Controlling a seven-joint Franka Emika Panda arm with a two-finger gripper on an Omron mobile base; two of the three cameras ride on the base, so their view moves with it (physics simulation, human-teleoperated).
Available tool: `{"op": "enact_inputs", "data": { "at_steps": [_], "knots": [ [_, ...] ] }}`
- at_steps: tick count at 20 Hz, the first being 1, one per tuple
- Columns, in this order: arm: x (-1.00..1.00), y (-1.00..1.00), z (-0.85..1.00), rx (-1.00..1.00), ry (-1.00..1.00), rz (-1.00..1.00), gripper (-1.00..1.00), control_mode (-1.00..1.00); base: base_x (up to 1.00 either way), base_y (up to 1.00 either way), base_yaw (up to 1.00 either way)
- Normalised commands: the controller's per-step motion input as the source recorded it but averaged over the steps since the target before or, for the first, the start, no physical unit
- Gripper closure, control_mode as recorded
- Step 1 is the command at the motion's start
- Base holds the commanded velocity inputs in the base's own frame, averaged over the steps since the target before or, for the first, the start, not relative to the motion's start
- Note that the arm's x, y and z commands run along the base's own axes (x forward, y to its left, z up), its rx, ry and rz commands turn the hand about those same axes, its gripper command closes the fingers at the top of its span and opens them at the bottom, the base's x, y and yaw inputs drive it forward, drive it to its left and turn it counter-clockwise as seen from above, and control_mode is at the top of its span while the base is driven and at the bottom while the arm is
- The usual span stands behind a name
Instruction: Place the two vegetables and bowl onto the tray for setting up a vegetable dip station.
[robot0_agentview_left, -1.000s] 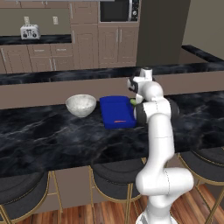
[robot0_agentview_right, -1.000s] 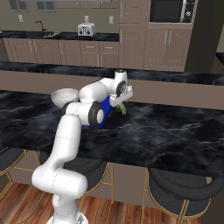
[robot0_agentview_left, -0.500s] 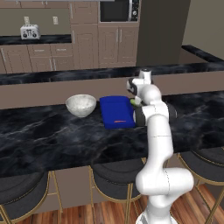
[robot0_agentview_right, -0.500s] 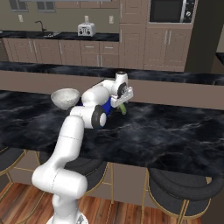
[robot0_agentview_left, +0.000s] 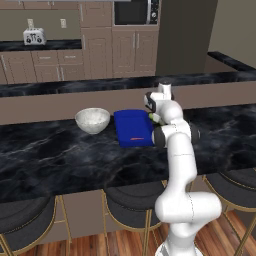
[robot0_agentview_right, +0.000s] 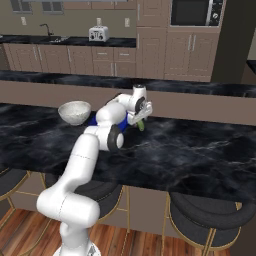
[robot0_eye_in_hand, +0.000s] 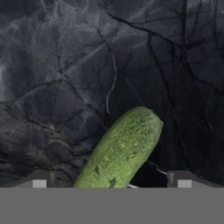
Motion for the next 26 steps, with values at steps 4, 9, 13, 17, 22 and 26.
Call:
{"op": "enact_inputs", "data": {
  "at_steps": [4,9,13,17,22,26],
  "knots": [
    [0.01,-0.01,-0.17,0.00,0.00,0.00,-1.00,-1.00,0.00,0.00,0.00],
    [0.02,0.00,-0.12,0.00,0.00,0.00,-1.00,-1.00,0.00,0.00,0.00],
    [0.00,0.00,-0.16,0.00,0.00,0.00,-1.00,-1.00,0.00,0.00,0.00],
    [0.00,0.00,-0.15,0.00,0.00,0.00,-1.00,-1.00,0.00,0.00,0.00],
    [0.00,0.00,-0.07,0.00,0.00,0.00,1.00,-1.00,0.00,0.00,0.00],
    [0.00,0.00,0.00,0.00,0.00,0.00,1.00,-1.00,0.00,0.00,0.00]
  ]
}}
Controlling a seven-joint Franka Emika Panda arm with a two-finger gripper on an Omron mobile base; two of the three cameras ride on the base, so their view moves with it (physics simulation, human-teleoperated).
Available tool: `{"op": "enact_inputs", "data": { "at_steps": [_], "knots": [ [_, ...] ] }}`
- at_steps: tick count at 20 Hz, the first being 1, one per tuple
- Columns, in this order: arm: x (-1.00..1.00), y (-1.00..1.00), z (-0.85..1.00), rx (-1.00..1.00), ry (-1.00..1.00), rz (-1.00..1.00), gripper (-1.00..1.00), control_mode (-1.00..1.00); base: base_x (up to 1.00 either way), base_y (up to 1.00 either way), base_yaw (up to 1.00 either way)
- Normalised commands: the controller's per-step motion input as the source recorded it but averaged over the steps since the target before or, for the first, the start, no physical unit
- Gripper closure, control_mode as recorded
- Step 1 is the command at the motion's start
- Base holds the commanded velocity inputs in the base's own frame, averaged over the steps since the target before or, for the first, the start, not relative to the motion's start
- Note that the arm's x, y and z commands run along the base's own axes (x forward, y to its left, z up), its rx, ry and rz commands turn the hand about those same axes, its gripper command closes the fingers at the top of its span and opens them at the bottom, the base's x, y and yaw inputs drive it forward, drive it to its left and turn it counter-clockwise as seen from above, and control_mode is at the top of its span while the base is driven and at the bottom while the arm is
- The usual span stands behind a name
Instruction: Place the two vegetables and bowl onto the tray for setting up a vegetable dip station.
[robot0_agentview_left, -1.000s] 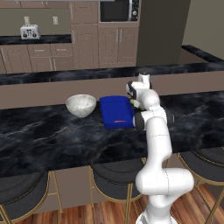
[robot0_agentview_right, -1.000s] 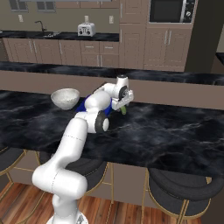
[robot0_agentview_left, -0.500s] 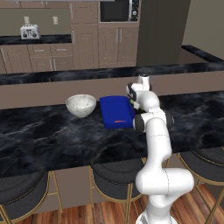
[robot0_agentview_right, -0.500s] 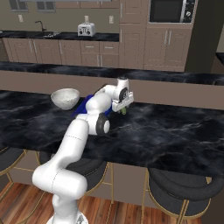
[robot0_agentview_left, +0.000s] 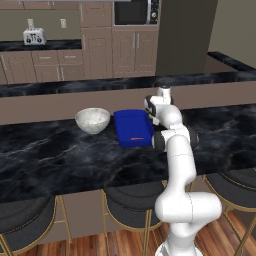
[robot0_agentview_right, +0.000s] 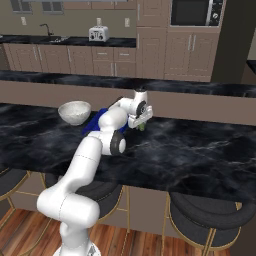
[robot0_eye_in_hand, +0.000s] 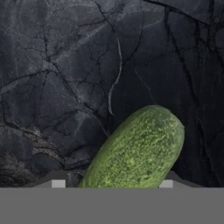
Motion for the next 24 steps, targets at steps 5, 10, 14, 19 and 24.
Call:
{"op": "enact_inputs", "data": {
  "at_steps": [5,10,14,19,24],
  "knots": [
    [-0.05,-0.01,0.03,0.00,-0.02,0.00,1.00,-1.00,0.00,0.00,0.00],
    [0.00,-0.13,0.33,0.05,0.00,0.00,1.00,-1.00,0.00,0.00,0.00],
    [-0.04,-0.16,0.34,0.01,-0.01,0.00,1.00,-1.00,0.00,0.00,0.00],
    [-0.23,-0.06,0.32,0.00,-0.06,0.00,1.00,-1.00,0.00,0.00,0.00],
    [-0.38,0.01,0.30,0.00,-0.02,0.00,1.00,-1.00,0.00,0.00,0.00]
  ]
}}
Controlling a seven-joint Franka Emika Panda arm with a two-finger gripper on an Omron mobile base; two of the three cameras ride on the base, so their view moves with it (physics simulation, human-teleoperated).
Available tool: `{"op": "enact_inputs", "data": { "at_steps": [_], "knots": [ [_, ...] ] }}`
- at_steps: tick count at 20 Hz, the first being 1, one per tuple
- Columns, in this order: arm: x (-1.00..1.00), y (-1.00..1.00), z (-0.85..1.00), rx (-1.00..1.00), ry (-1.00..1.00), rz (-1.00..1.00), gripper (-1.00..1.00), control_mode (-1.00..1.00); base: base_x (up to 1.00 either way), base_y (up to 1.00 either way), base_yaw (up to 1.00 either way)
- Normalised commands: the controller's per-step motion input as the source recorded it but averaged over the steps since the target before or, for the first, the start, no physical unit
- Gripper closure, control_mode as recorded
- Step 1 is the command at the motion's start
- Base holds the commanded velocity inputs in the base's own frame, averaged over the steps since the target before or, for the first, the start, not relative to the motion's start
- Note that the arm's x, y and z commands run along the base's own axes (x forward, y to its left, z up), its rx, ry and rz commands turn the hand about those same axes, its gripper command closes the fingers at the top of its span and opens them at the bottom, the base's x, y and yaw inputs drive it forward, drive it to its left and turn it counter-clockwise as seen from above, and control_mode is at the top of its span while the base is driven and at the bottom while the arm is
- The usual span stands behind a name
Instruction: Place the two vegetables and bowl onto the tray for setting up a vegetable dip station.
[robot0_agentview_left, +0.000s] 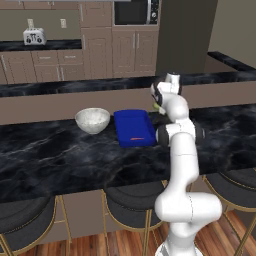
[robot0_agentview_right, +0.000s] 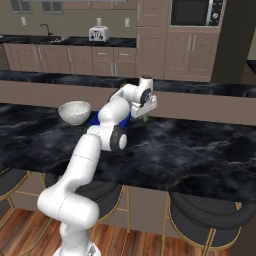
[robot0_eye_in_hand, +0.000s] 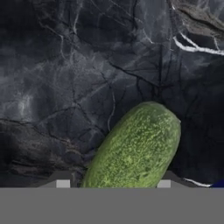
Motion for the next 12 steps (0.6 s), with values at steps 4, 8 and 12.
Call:
{"op": "enact_inputs", "data": {
  "at_steps": [4,8,12],
  "knots": [
    [-0.66,0.18,0.15,0.00,-0.03,0.00,1.00,-1.00,0.00,0.00,0.00],
    [-0.71,0.41,0.10,0.00,-0.06,0.02,1.00,-1.00,0.00,0.00,0.00],
    [-0.60,0.63,0.12,0.00,-0.09,0.04,1.00,-1.00,0.00,0.00,0.00]
  ]
}}
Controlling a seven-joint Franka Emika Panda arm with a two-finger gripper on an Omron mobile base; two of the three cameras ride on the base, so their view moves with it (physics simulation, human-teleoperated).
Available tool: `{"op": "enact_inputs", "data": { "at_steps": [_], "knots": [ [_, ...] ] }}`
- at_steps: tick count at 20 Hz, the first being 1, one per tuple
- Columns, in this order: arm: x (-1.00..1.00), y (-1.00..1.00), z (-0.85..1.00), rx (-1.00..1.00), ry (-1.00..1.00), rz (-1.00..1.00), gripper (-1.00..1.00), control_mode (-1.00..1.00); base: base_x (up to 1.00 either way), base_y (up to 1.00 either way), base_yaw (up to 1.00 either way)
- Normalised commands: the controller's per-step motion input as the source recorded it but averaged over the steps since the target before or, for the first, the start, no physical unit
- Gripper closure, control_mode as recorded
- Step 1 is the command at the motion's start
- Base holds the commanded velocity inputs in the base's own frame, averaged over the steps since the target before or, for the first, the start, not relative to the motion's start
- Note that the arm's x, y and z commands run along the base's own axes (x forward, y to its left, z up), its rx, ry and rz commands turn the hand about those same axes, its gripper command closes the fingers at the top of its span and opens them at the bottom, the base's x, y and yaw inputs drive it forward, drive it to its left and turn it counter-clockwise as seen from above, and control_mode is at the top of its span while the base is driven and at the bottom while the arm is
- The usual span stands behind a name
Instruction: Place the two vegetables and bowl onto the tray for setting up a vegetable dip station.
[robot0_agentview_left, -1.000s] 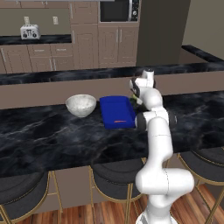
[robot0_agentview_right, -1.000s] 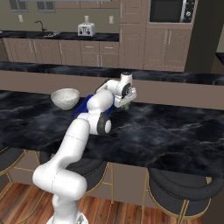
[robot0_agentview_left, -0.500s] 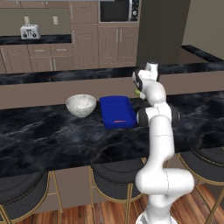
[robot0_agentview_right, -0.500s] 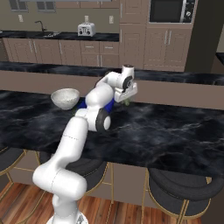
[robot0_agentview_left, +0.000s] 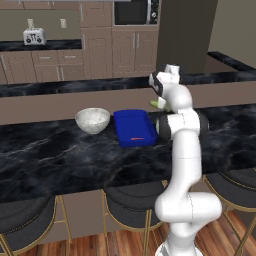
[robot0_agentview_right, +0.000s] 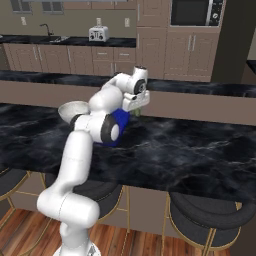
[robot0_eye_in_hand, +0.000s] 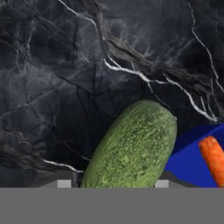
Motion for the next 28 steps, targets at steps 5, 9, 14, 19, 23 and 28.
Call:
{"op": "enact_inputs", "data": {
  "at_steps": [5,9,14,19,23,28],
  "knots": [
    [-0.54,0.63,0.06,0.00,-0.16,0.05,1.00,-1.00,0.00,0.00,0.00],
    [-0.52,0.53,0.00,0.00,-0.20,0.05,1.00,-1.00,0.00,0.00,0.00],
    [-0.38,0.41,0.00,0.00,-0.23,0.06,1.00,-1.00,0.00,0.00,0.00],
    [0.00,0.28,0.00,0.00,-0.15,0.09,1.00,-1.00,0.00,0.00,0.00],
    [0.00,0.11,0.00,0.00,-0.08,0.10,1.00,-1.00,0.00,0.00,0.00],
    [0.00,0.00,0.01,-0.02,-0.01,0.16,1.00,-1.00,0.00,0.00,0.00]
  ]
}}
